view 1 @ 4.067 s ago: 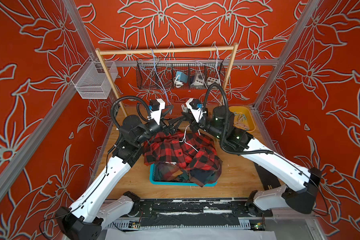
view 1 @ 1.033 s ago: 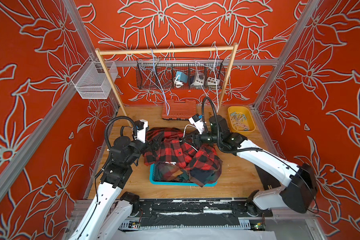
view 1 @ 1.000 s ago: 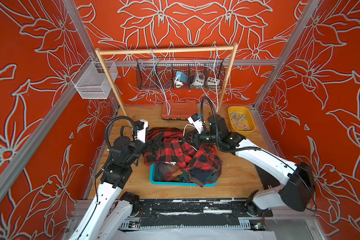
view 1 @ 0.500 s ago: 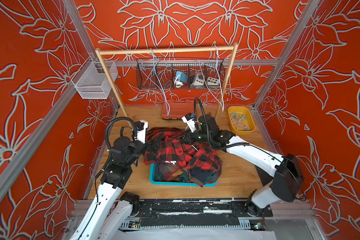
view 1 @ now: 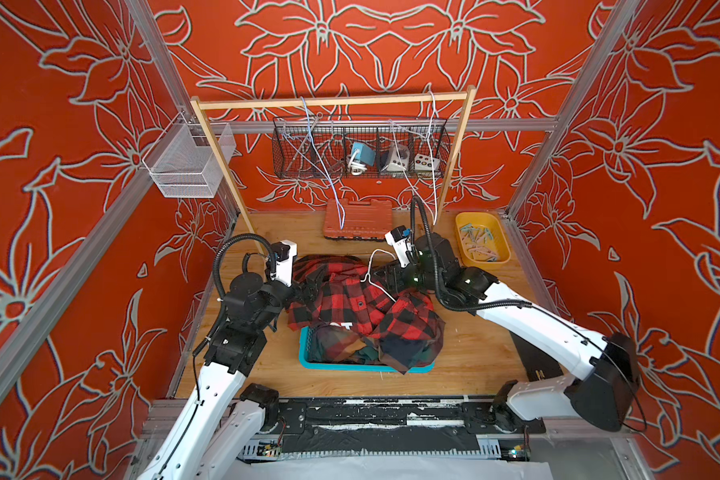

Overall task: Remove the clothespins securing long-sleeve shirts to the hanger
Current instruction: Remove the long-sleeve shirt from the hanger.

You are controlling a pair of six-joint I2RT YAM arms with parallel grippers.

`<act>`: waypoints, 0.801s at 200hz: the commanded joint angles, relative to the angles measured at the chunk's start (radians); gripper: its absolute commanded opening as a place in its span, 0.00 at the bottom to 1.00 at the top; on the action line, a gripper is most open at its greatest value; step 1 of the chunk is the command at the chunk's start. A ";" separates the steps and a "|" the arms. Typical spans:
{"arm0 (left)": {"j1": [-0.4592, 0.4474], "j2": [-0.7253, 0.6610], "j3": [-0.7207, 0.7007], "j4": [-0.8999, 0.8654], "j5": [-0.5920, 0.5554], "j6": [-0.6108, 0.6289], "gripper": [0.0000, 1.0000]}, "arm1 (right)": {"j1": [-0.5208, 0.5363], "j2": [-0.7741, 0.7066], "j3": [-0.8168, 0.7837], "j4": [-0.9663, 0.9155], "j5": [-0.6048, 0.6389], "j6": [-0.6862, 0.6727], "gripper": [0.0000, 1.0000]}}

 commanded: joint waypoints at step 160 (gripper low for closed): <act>0.009 -0.018 -0.003 0.043 -0.009 0.012 0.86 | 0.013 0.077 0.098 0.171 -0.088 -0.105 0.02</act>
